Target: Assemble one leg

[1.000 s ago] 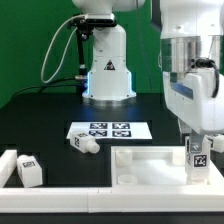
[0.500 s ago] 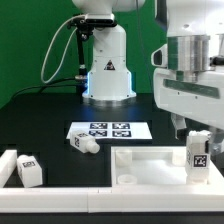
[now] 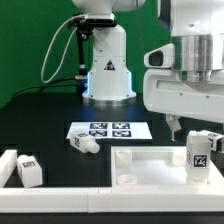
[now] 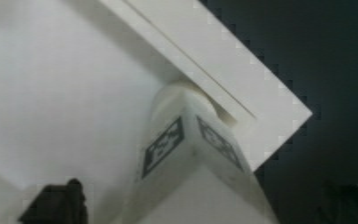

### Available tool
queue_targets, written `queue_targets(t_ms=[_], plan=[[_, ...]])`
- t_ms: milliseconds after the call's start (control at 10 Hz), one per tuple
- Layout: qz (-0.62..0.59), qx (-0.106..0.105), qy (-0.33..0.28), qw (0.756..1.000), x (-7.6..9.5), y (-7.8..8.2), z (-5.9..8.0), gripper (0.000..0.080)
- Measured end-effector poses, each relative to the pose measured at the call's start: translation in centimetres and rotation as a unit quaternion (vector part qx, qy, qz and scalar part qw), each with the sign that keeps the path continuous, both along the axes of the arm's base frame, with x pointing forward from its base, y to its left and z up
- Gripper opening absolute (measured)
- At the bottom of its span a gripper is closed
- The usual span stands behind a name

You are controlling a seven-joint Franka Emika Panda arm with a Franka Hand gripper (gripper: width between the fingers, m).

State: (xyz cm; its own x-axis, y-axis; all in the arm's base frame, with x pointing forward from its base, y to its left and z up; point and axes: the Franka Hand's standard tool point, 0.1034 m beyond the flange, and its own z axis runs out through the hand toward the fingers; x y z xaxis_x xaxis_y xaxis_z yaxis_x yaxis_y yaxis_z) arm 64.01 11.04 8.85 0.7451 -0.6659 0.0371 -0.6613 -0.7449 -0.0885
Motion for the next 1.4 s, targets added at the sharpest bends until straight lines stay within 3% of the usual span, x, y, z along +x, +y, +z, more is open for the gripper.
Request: queue_targets(t_ms=[200,400,600,700,800,1100,1200,1400], plan=[[0.14,-0.02,-0.012,0.99,0.2,0.7,0.1,0.0649],[0.149,-0.023,-0.019,0.988,0.3,1.0,0.1,0.0649],[0.145,-0.022,-0.019,0.989,0.3,0.9,0.1,0.0424],[0.102,-0.018,-0.018,0.994,0.3,0.9,0.1,0.0424],[0.068,-0.015,-0.017,0.997,0.3,0.9,0.1,0.0292],[-0.105,0.001,-0.011,0.994,0.4,0.7,0.0,0.0294],[-0.179,0.01,-0.008,0.984,0.4,0.6,0.0,0.0294],[-0.378,0.057,0.008,0.924,0.4,0.7,-0.1,0.0294]])
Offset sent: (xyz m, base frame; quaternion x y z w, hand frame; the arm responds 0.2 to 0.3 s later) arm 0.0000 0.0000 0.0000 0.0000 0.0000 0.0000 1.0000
